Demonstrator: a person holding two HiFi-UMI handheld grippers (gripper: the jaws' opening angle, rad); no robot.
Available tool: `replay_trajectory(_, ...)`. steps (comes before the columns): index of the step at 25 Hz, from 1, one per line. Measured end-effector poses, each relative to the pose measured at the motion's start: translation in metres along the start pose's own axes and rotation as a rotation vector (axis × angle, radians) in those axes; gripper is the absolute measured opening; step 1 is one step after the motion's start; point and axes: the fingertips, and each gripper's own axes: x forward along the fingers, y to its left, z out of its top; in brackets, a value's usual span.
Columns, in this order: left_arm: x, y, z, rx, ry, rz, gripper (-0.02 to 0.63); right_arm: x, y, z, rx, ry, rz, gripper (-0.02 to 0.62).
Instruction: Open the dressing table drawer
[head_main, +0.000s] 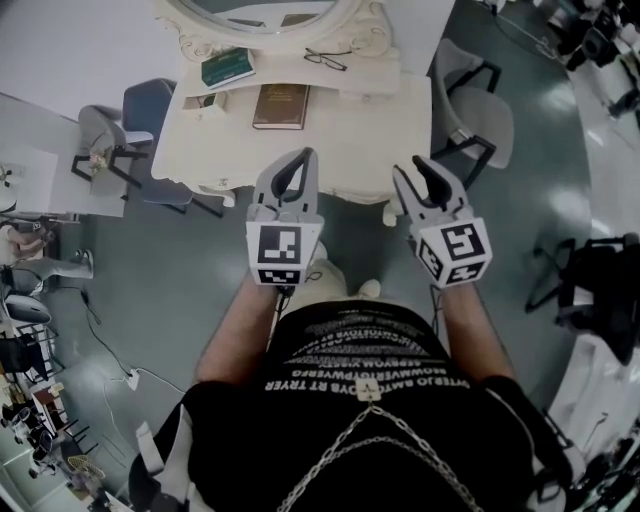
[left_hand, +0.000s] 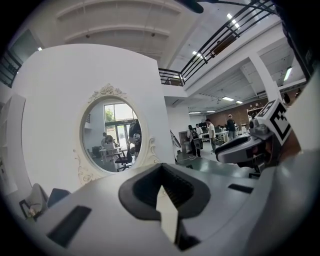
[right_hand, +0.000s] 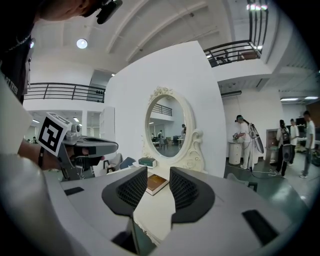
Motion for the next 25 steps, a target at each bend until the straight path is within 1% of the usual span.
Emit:
replay_trajectory(4, 0.011, 0.021, 0.002, 0.001, 0.0, -0.012, 0.005, 0.022, 0.002, 0.009, -0.009, 0.004, 0.001, 0.12)
replay_trajectory(8, 0.022, 0.04, -0.004, 0.002, 0.002, -0.019, 0.004, 0.044, 0.004, 0.008, -0.006, 0.021, -0.011, 0.12)
replay_trajectory(12, 0.033, 0.053, -0.002, 0.01, -0.005, -0.037, 0.003, 0.061, 0.005, 0.011, 0.004, 0.031, -0.028, 0.12)
replay_trajectory(16, 0.046, 0.067, 0.002, 0.015, -0.019, -0.052, 0.005, 0.078, 0.005, 0.019, 0.006, 0.021, -0.038, 0.12)
replay_trajectory(25, 0.065, 0.088, -0.001, 0.006, -0.027, -0.091, 0.003, 0.1, 0.005, 0.023, 0.01, 0.033, -0.072, 0.12)
